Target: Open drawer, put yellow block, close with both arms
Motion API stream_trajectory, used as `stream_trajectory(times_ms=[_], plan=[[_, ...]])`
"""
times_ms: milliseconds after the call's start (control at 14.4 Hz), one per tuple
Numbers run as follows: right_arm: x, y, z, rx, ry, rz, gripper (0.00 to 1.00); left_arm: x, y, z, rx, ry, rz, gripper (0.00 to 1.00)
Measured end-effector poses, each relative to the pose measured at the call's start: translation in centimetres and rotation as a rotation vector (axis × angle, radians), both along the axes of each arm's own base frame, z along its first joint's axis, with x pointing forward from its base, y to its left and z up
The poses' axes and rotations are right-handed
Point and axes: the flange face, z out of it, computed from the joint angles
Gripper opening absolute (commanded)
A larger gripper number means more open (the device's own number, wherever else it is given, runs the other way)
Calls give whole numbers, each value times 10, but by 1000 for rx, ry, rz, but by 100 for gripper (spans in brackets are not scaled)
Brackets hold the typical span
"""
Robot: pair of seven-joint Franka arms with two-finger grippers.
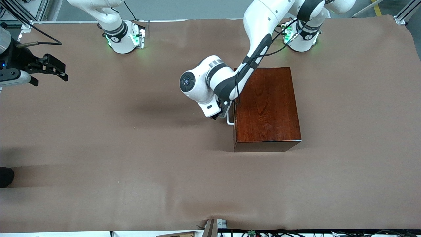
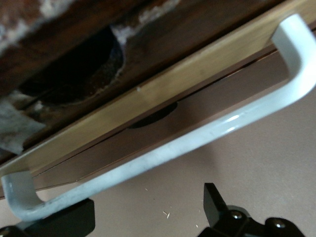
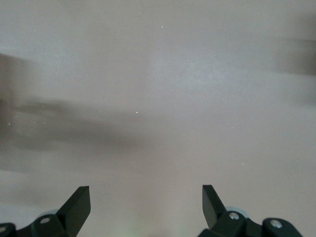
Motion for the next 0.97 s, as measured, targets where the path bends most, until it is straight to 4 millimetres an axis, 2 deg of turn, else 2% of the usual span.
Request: stream_trajectory(times_ms=[416,624,832,971], plan=[[0,0,0,0,0,-1,100,-1,-1,0,4,-9,-8,100],[0,-1,0,0,0,-2,100,-3,-8,12,-23,-17,-54,100],[0,-1,0,0,0,-3,100,-2,-15,43,-73,-22,-144,100],[0,-2,0,0,0,-3,100,5,-14,90,-127,-48,-215,100]])
